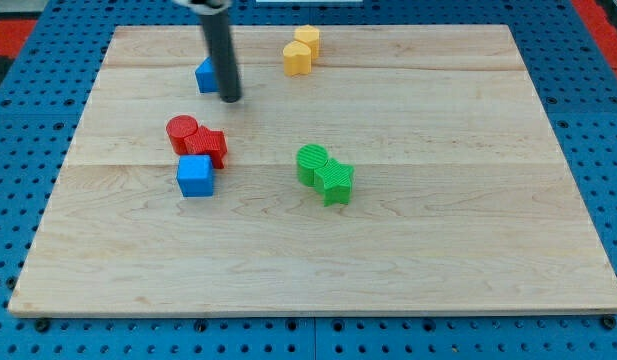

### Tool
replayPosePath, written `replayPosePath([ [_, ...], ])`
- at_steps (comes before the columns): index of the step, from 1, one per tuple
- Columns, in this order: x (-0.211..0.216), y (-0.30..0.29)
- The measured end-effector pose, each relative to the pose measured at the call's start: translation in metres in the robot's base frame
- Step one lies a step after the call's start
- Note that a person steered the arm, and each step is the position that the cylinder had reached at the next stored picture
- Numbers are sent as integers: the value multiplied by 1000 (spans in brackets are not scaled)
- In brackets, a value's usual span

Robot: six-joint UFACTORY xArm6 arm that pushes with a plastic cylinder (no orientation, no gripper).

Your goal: Push the blue cube to the top left

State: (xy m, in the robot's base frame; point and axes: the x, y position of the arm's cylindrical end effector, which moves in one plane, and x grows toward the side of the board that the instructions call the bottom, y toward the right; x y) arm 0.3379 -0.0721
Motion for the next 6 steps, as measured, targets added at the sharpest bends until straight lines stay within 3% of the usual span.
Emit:
replayPosePath([
  [1, 77, 29],
  [3, 142, -24],
  [5, 107, -106],
  [6, 117, -143],
])
